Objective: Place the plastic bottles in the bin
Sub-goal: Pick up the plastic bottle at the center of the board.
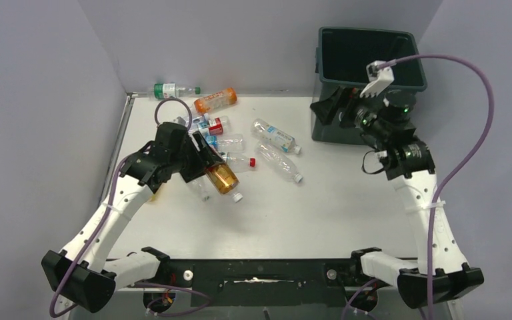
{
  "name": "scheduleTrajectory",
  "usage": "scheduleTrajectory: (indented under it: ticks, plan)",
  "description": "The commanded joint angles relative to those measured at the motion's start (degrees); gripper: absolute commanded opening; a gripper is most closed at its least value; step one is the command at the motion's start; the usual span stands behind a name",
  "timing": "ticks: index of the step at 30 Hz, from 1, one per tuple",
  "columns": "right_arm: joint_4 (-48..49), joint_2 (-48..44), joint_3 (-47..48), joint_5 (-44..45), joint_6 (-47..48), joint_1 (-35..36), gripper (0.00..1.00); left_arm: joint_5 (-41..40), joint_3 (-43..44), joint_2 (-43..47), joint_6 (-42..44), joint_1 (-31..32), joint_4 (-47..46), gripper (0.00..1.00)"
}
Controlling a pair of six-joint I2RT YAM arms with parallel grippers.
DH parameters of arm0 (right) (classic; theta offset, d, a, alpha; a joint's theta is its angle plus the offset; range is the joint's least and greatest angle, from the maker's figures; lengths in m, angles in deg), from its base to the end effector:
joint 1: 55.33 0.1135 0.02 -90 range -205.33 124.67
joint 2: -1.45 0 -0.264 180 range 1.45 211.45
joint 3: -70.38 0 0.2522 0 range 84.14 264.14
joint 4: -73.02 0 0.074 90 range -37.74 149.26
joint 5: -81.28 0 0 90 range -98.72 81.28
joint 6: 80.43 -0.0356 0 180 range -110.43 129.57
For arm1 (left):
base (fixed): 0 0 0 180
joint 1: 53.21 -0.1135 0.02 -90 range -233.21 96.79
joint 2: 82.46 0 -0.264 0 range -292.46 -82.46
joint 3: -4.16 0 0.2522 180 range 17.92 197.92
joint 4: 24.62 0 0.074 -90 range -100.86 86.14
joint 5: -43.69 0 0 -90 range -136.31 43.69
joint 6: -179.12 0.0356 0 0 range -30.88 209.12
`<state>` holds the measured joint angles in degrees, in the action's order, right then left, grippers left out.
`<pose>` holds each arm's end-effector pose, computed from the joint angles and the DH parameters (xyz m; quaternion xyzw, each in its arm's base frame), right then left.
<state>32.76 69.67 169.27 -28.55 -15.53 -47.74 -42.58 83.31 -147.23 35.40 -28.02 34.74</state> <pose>0.2412 0.0443 0.4694 0.0047 0.7605 0.3051 0.5732 0.2065 -0.0997 0.3375 -0.2154 0.8979 -0.2664 0.2763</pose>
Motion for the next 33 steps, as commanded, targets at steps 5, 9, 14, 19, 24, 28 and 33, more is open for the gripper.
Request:
scheduleTrajectory:
  ticks: [5,9,14,19,24,28,33]
  plan:
    - [11.0,-8.9,-24.0,6.1,-6.6,15.8,0.98,-4.4,7.6,-2.6,0.0,4.1,3.4,0.41]
    - [10.7,-11.3,-28.5,4.4,-7.4,17.0,0.98,-9.0,7.8,-2.6,-4.3,8.8,2.0,0.41]
    - [8.7,-14.5,-30.5,1.4,-6.7,17.1,0.98,-13.3,6.4,-4.8,-8.9,15.2,-0.8,0.41]
    - [7.5,-17.1,-32.1,0.0,-5.9,17.1,0.98,-16.1,8.5,-10.5,-11.0,20.8,-1.4,0.41]
    - [6.7,-18.4,-32.0,-0.9,-5.2,17.1,0.98,-15.9,10.4,-15.2,-11.3,22.7,-3.0,0.42]
    - [5.8,-18.1,-31.8,-1.2,-4.6,17.1,0.98,-14.3,12.3,-18.9,-10.0,22.8,-5.1,0.42]
    - [5.0,-18.2,-32.1,-2.4,-5.3,17.0,0.98,-12.9,16.1,-23.4,-7.0,22.8,-7.0,0.42]
